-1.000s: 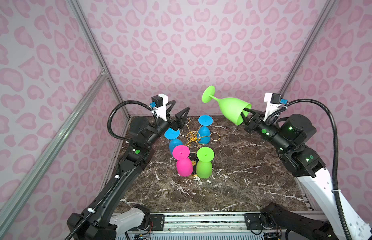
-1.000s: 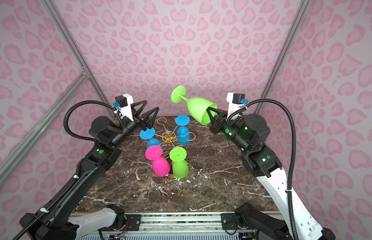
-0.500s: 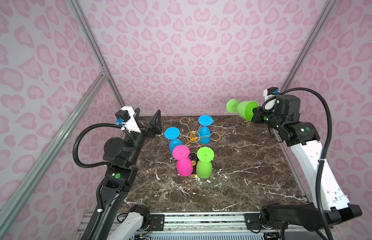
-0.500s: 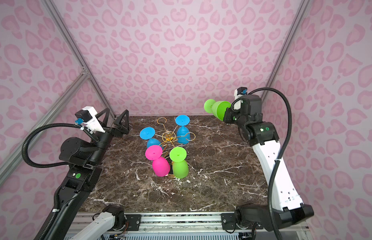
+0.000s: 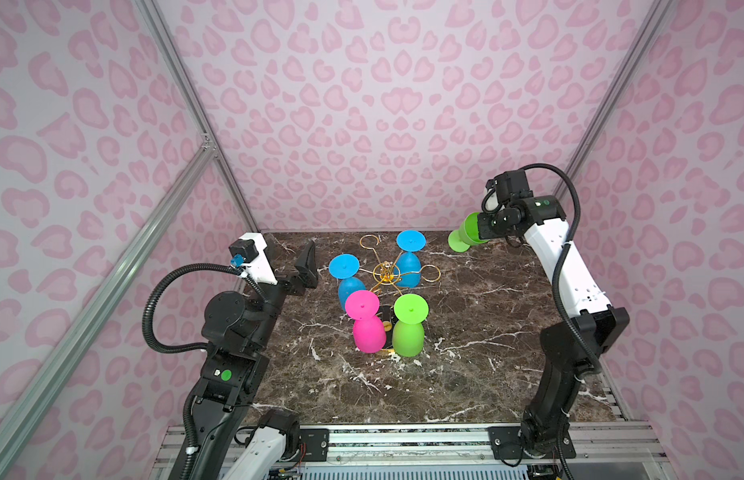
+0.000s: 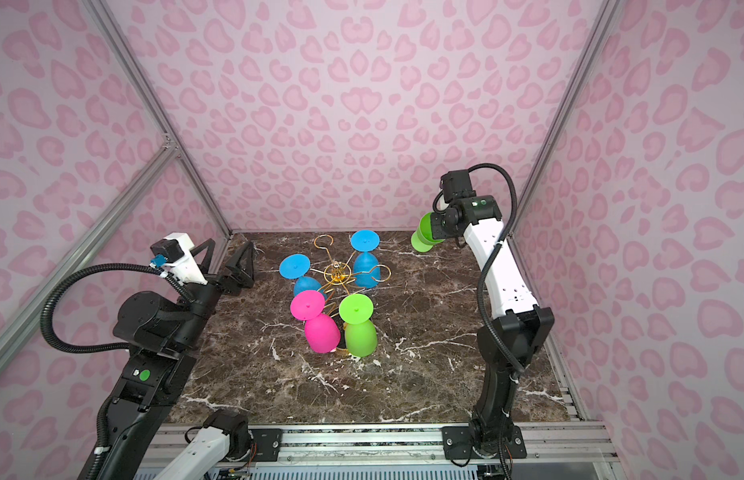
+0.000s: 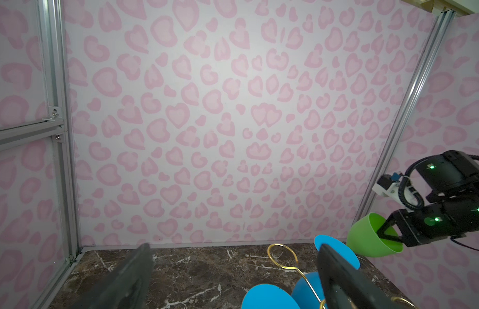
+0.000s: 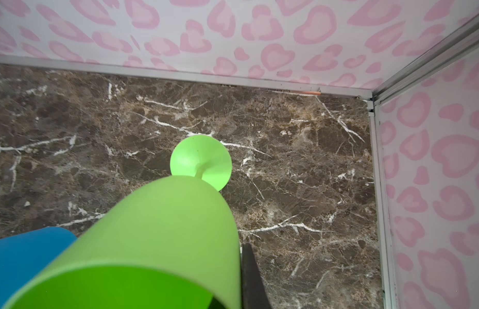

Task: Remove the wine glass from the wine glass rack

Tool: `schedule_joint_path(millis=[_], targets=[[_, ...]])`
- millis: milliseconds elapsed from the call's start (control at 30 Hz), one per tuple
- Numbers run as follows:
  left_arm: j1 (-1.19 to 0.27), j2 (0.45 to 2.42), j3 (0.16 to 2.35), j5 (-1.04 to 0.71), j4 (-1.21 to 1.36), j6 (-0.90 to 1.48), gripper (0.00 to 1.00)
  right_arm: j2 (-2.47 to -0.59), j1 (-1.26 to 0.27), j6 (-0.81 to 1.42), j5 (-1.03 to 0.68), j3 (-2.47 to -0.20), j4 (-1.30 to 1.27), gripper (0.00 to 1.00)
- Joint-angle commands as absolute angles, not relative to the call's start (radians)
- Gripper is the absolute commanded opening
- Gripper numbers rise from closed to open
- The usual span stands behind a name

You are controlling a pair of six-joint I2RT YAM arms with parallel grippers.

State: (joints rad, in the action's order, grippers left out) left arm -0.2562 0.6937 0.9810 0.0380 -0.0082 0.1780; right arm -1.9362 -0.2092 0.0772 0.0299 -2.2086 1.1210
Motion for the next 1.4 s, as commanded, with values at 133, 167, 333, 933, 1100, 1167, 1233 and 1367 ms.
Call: schedule_joint_path(millis=[133, 167, 333, 933, 1100, 1167, 1233, 1367], targets=[[-0.255, 0.652, 0.961, 0.086, -0.051, 0.164, 0.97, -2.145, -0.235, 0.026, 0.138, -2.404, 1.26, 0.0], [-0.255, 0.645, 0.958, 0.091, -0.06, 0.166, 0.97, -2.175, -0.237, 0.02, 0.15, -2.446, 1.285, 0.0], [-0.255, 0.609, 0.942, 0.099, -0.098, 0.169, 0.97, -2.325, -0.238, 0.0, 0.15, -2.606, 1.376, 0.0], [-0.255, 0.615, 0.954, 0.073, -0.155, 0.202, 0.98, -2.419, -0.216, -0.014, 0.112, -2.594, 1.374, 0.0], [-0.256, 0.62, 0.952, 0.06, -0.154, 0.207, 0.98, -2.429, -0.219, -0.02, 0.119, -2.596, 1.374, 0.02], [-0.255, 0.623, 0.951, 0.059, -0.155, 0.207, 0.98, -2.431, -0.219, -0.02, 0.118, -2.592, 1.373, 0.04], [-0.255, 0.625, 0.95, 0.06, -0.152, 0.211, 0.98, -2.434, -0.219, -0.019, 0.114, -2.589, 1.374, 0.08], [-0.255, 0.63, 0.949, 0.054, -0.15, 0.216, 0.98, -2.434, -0.219, -0.018, 0.102, -2.588, 1.373, 0.13]])
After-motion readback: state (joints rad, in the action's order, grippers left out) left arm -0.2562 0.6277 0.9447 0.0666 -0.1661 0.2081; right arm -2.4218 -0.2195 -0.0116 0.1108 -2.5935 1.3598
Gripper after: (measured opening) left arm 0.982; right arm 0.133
